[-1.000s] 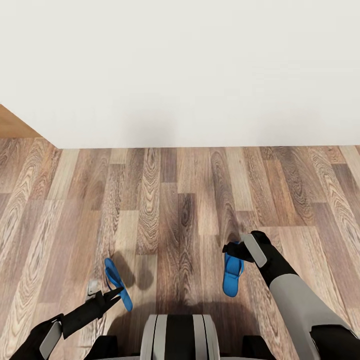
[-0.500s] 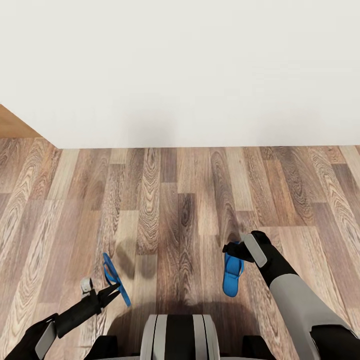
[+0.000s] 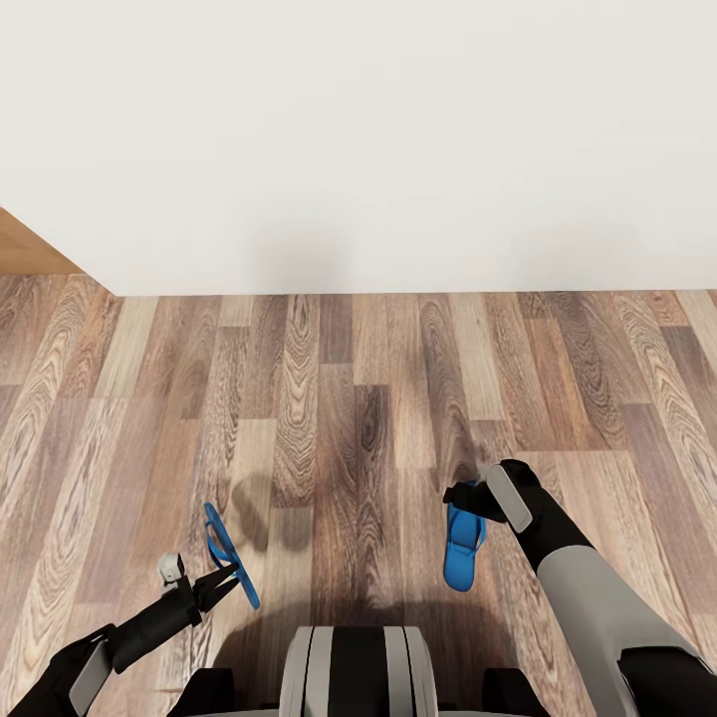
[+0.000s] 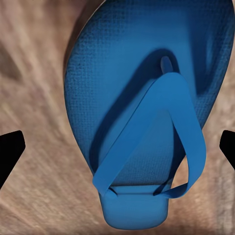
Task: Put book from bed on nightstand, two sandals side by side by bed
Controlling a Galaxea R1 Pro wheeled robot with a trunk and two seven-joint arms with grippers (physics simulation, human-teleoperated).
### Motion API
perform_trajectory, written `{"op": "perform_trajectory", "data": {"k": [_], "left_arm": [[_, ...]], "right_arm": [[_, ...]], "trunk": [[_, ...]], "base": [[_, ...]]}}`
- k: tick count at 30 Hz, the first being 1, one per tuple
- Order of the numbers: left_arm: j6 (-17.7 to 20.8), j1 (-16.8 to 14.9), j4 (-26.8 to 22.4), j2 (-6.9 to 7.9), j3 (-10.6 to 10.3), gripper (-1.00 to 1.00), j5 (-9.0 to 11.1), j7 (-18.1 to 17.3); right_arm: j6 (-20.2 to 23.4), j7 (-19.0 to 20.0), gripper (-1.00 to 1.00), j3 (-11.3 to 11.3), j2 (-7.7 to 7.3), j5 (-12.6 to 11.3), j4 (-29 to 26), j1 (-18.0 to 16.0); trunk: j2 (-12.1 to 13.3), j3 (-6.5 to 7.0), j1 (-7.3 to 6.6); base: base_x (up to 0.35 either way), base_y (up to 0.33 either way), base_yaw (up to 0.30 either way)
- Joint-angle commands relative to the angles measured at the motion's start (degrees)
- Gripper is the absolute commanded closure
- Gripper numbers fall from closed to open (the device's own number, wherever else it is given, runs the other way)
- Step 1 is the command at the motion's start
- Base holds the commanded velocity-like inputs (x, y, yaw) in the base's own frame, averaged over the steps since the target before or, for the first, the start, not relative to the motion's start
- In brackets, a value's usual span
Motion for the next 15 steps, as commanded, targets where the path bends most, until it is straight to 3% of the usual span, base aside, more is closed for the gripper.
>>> {"op": "perform_trajectory", "data": {"k": [1, 15], "left_arm": [[0.5, 0.0, 0.0, 0.0, 0.1, 1.0, 0.1, -0.2], [0.5, 0.0, 0.0, 0.0, 0.1, 1.0, 0.1, -0.2]], "right_arm": [[0.1, -0.5, -1.0, 0.3, -0.07, -0.6, -0.1, 0.0], [0.1, -0.4, -1.0, 0.2, -0.07, -0.6, 0.0, 0.0]], "trunk": [[0.0, -0.03, -0.01], [0.0, -0.03, -0.01]], "base": [[0.0, 0.0, 0.0], [0.0, 0.0, 0.0]]}}
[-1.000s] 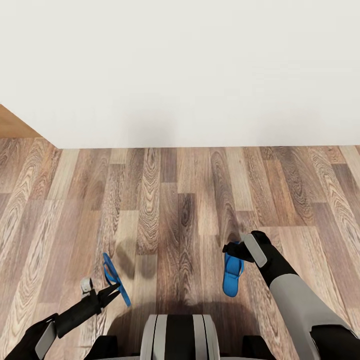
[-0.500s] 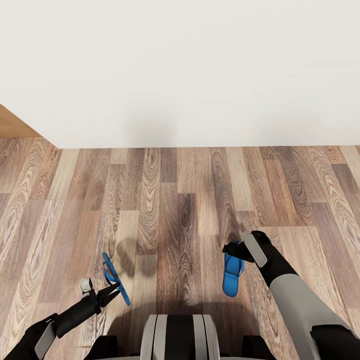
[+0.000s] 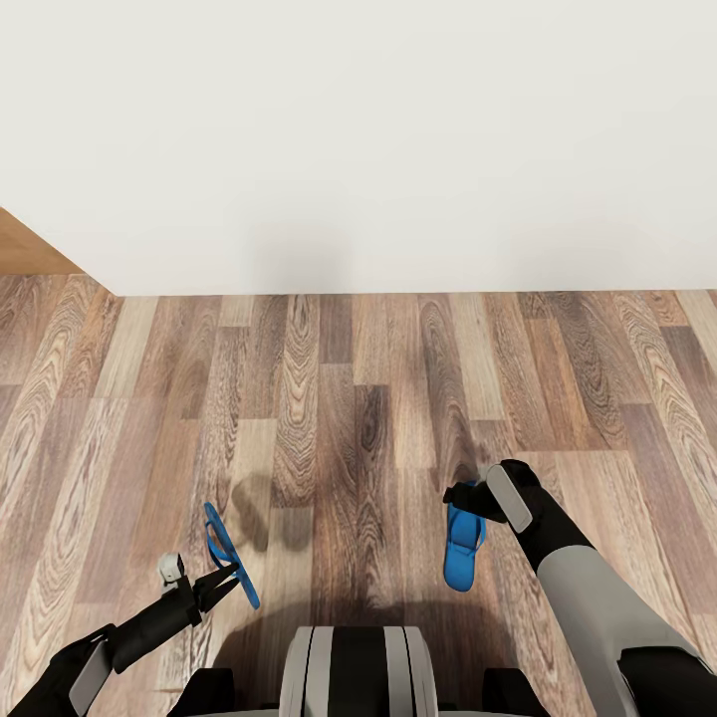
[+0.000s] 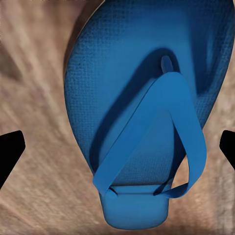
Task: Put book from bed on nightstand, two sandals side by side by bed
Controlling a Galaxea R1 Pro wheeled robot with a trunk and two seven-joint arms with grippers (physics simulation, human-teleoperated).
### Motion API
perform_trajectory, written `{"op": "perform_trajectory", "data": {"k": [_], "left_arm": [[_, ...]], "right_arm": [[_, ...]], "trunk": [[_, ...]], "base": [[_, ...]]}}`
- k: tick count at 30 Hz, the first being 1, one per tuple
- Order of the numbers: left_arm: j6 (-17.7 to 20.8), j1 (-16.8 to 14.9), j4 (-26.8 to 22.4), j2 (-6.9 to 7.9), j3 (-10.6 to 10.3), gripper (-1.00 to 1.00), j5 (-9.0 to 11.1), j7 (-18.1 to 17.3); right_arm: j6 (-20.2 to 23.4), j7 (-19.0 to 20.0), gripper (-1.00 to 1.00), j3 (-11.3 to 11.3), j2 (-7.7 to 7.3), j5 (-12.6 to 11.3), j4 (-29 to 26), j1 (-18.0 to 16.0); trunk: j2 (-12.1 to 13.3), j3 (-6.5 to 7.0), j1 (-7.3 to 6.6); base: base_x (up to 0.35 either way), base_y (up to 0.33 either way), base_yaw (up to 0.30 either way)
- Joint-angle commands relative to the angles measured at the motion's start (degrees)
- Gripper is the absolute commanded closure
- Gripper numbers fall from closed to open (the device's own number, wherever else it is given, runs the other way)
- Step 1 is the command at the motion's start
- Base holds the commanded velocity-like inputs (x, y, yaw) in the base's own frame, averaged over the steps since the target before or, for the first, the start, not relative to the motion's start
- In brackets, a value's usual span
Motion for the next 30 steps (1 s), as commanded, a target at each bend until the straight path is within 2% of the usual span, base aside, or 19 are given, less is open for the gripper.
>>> {"op": "perform_trajectory", "data": {"k": [1, 13, 26, 30], "left_arm": [[0.5, 0.0, 0.0, 0.0, 0.1, 1.0, 0.1, -0.2], [0.5, 0.0, 0.0, 0.0, 0.1, 1.0, 0.1, -0.2], [0.5, 0.0, 0.0, -0.08, 0.0, 1.0, 0.0, -0.2], [0.5, 0.0, 0.0, -0.09, 0.0, 1.0, 0.1, -0.2]], "right_arm": [[0.1, -0.5, -1.0, 0.3, -0.07, -0.6, -0.1, 0.0], [0.0, -0.5, -1.0, 0.2, -0.31, -0.6, 0.0, 0.0], [0.0, -0.5, -1.0, 0.0, -0.48, -0.7, 0.0, 0.0], [0.0, -0.5, -1.0, 0.0, -0.5, -0.7, 0.0, 0.0]], "trunk": [[0.0, -0.03, -0.01], [0.0, -0.03, -0.01], [-0.2, -2.91, 0.33], [-0.2, -2.91, 0.33]], "base": [[0.0, 0.0, 0.0], [0.0, 0.0, 0.0], [0.0, 0.0, 0.0], [0.0, 0.0, 0.0]]}}
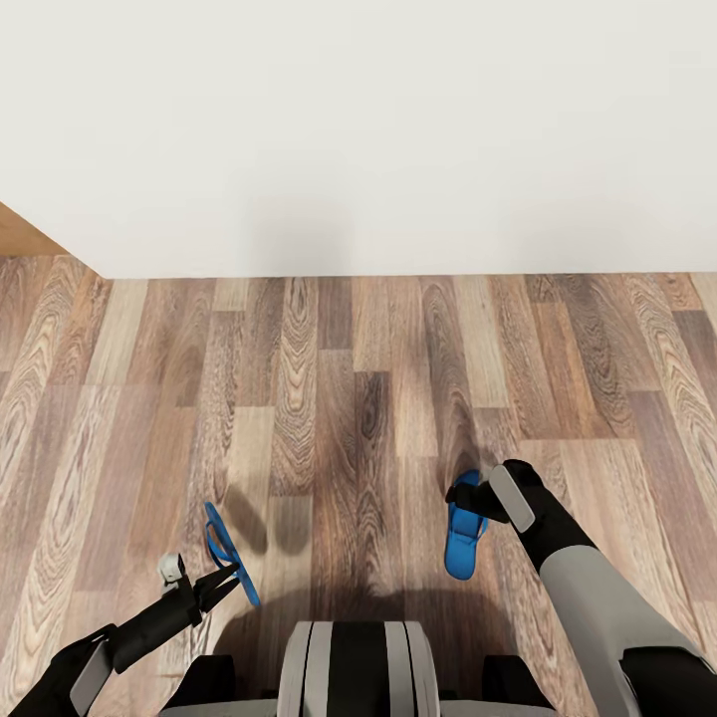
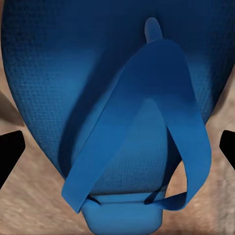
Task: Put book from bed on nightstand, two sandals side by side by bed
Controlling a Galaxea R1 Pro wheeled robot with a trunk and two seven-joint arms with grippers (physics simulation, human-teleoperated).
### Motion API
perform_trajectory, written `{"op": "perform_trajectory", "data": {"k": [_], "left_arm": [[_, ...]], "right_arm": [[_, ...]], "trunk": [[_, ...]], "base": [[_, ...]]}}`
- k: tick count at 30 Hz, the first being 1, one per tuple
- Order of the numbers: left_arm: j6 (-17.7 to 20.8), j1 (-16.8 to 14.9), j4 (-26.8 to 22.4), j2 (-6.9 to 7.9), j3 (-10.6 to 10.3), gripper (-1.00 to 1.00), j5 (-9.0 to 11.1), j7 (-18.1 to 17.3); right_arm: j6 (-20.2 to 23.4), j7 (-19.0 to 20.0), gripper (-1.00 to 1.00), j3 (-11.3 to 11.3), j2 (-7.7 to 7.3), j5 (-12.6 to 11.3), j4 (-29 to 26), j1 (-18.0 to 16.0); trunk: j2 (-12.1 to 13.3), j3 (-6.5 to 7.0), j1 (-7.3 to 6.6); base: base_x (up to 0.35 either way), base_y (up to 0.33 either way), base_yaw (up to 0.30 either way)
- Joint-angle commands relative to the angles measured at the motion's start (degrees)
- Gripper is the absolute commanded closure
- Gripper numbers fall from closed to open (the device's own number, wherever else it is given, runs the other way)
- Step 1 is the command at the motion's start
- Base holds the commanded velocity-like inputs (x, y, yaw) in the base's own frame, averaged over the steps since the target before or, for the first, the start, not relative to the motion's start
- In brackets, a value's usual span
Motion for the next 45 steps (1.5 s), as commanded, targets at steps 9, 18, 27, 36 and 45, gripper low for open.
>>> {"op": "perform_trajectory", "data": {"k": [9, 18, 27, 36, 45], "left_arm": [[0.5, 0.0, 0.0, -0.01, 0.1, 1.0, 0.1, -0.2], [0.5, 0.0, 0.0, -0.01, 0.1, 1.0, 0.1, -0.3], [0.5, 0.0, 0.0, -0.01, 0.1, 1.0, 0.1, -0.3], [0.5, 0.0, 0.0, 0.01, 0.1, 1.0, 0.1, -0.3], [0.5, 0.0, 0.1, 0.07, 0.1, 1.0, 0.1, -0.1]], "right_arm": [[0.1, -0.5, -1.0, 0.3, -0.08, -0.6, -0.1, 0.0], [0.1, -0.5, 1.0, 0.3, -0.08, -0.6, -0.1, 0.0], [0.1, -0.5, 1.0, 0.2, -0.07, -0.6, -0.1, 0.0], [0.1, -0.5, 1.0, 0.2, -0.08, -0.6, -0.1, 0.0], [0.0, -0.6, 1.0, 0.1, -0.08, -0.6, -0.1, 0.0]], "trunk": [[0.0, -0.03, -0.01], [0.0, -0.03, -0.01], [0.0, -0.03, -0.01], [0.0, -0.03, -0.01], [0.0, -0.03, -0.01]], "base": [[0.0, 0.0, 0.0], [0.0, 0.0, 0.0], [0.0, 0.0, 0.0], [0.0, 0.0, 0.0], [0.0, 0.0, 0.0]]}}
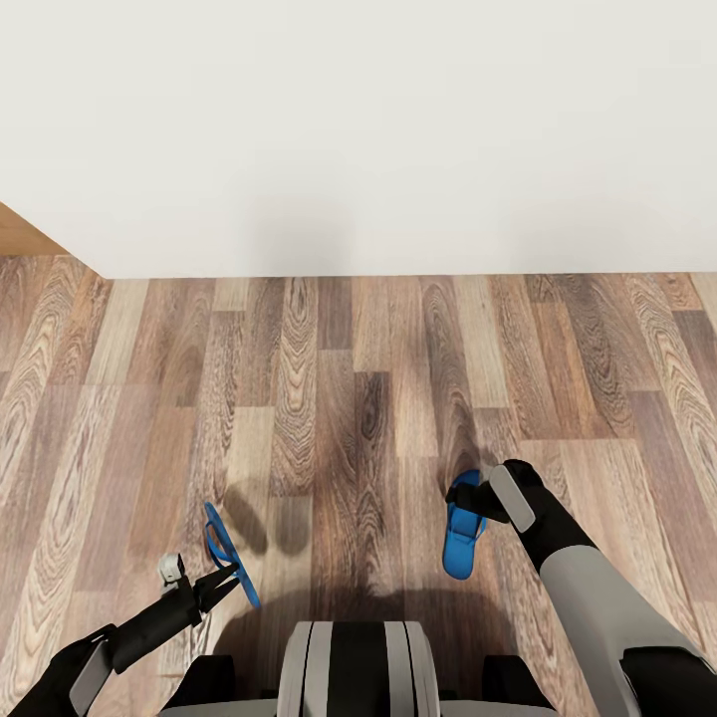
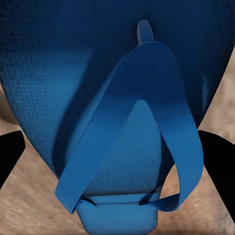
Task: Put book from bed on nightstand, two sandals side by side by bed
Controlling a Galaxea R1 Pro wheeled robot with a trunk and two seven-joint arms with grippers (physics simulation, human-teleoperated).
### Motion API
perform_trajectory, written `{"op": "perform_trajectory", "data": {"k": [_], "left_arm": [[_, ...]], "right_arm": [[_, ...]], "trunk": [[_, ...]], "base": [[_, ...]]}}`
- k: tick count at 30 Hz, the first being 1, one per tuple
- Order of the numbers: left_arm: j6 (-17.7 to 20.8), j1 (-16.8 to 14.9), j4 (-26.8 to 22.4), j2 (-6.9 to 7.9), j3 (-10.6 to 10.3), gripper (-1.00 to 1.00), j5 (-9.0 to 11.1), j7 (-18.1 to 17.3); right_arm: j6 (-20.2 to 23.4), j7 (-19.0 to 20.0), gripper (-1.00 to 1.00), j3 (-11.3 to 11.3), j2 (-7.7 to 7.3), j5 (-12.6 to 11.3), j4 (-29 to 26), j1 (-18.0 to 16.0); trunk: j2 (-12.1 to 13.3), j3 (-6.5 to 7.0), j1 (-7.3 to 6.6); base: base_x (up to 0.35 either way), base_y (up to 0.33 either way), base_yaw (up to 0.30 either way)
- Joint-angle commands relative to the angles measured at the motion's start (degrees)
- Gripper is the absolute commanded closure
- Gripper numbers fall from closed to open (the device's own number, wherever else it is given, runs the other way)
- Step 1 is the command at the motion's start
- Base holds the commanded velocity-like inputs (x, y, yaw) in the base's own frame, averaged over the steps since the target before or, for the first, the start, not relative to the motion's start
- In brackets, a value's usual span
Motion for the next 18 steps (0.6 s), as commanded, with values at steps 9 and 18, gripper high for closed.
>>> {"op": "perform_trajectory", "data": {"k": [9, 18], "left_arm": [[0.5, 0.0, 0.0, -0.02, 0.1, 1.0, 0.1, -0.2], [0.6, 0.0, 0.0, -0.01, 0.1, 1.0, 0.0, -0.2]], "right_arm": [[0.0, -0.6, 1.0, 0.3, -0.07, -0.5, -0.1, 0.0], [0.0, -0.6, 1.0, 0.1, -0.07, -0.5, -0.1, 0.0]], "trunk": [[0.0, -0.03, -0.01], [0.1, 1.52, -0.19]], "base": [[0.0, 0.0, 0.0], [0.0, 0.0, 0.0]]}}
